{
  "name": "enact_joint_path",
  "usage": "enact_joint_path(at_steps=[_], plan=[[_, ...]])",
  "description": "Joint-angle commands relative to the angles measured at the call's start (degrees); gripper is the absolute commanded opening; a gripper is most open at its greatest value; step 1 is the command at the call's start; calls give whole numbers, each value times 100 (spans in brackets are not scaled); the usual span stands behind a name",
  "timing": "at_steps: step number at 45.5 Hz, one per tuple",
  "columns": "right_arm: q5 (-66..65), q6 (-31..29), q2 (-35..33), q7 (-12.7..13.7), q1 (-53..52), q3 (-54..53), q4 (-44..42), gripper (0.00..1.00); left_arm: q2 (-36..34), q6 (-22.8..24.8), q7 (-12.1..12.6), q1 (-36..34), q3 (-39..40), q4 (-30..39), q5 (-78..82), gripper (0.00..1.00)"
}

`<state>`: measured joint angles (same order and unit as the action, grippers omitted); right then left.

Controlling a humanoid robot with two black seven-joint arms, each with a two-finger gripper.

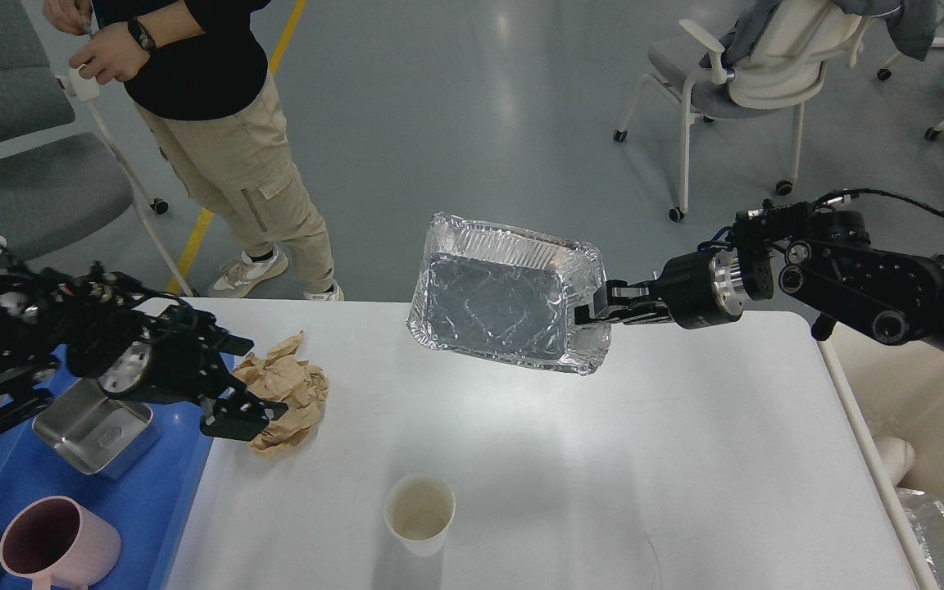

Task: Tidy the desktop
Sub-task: 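Reach the left gripper down and grasp the white paper cup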

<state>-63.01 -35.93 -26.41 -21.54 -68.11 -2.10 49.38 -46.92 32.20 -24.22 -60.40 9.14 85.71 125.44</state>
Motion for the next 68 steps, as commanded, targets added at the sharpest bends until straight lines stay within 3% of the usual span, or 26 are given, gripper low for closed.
enact_joint_path(at_steps=[1, 18, 34, 48, 56, 58, 62, 68], plan=[[0, 7, -5, 0, 0, -36, 1, 0, 709, -12, 14, -876, -1036, -45, 6, 97], [0, 7, -14, 0, 0, -71, -7, 0, 2213, -21, 84, -719, -1266, -748, 24, 97], [0, 7, -58, 0, 0, -80, 1, 0, 2327, -82, 137, -209, -1266, -942, 24, 97], [0, 7, -66, 0, 9, -106, 36, 0, 2328, -750, 102, 125, -1266, -1364, 15, 89], [0, 7, -84, 0, 9, -115, 45, 0, 2327, -1031, 120, 275, -1274, -1381, 33, 69], [0, 7, -84, 0, 9, -132, 45, 0, 2327, -1049, 137, 301, -1274, -1390, 50, 59], [0, 16, -84, 0, 17, -141, 54, 0, 2327, -1041, 164, 362, -1283, -1443, 121, 26], [8, 24, -84, 0, 9, -150, 71, 0, 2301, -1049, 128, 442, -1283, -1522, 129, 6]])
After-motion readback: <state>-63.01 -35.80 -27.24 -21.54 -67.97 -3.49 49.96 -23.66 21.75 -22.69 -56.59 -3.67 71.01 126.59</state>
